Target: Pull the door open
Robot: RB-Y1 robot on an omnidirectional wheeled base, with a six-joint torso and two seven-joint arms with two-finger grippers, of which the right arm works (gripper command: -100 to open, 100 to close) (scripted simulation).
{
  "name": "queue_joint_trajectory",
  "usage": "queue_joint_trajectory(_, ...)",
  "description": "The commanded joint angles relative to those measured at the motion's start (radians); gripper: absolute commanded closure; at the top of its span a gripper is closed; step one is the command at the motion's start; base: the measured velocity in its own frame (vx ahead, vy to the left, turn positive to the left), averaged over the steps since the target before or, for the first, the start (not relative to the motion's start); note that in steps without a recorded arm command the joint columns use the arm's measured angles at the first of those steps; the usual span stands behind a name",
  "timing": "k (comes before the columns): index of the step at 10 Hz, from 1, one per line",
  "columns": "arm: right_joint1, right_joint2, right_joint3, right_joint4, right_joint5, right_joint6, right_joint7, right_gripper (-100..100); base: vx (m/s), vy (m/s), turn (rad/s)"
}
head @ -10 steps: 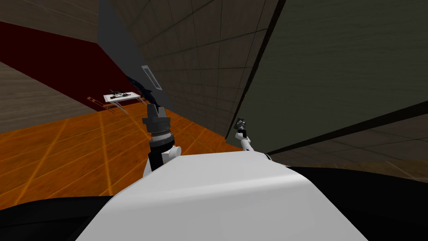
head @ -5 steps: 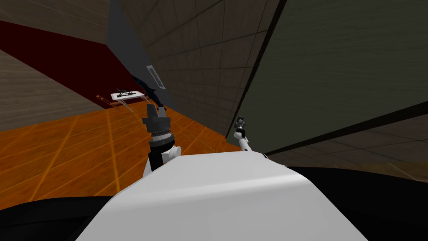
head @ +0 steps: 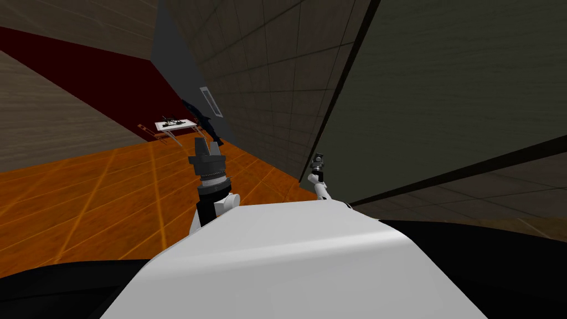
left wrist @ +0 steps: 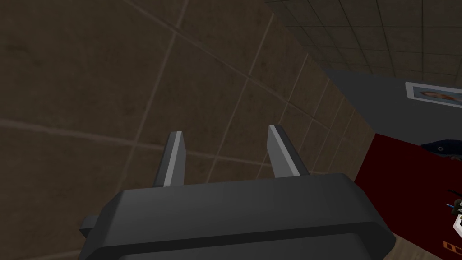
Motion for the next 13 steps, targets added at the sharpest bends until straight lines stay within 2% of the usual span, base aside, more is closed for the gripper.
queue_joint_trajectory(1,-0.005,0.012,-0.004,-0.003,-0.029,-0.002,-0.044,-100,-0.061,-0.018,0.044)
queue_joint_trajectory(5,-0.020,0.049,-0.013,-0.009,-0.114,-0.012,-0.161,-100,-0.098,-0.022,0.072)
queue_joint_trajectory(9,-0.030,0.076,-0.020,-0.013,-0.173,-0.019,-0.249,-100,-0.089,-0.008,0.045)
queue_joint_trajectory(10,-0.026,0.072,-0.020,-0.016,-0.163,-0.015,-0.233,-100,-0.039,0.000,0.008)
queue_joint_trajectory(11,-0.012,0.037,-0.019,-0.015,-0.169,-0.008,-0.265,-100,0.064,-0.006,0.080)
queue_joint_trajectory(13,-0.002,0.011,-0.018,-0.014,-0.172,-0.002,-0.286,-100,0.112,-0.012,0.056)
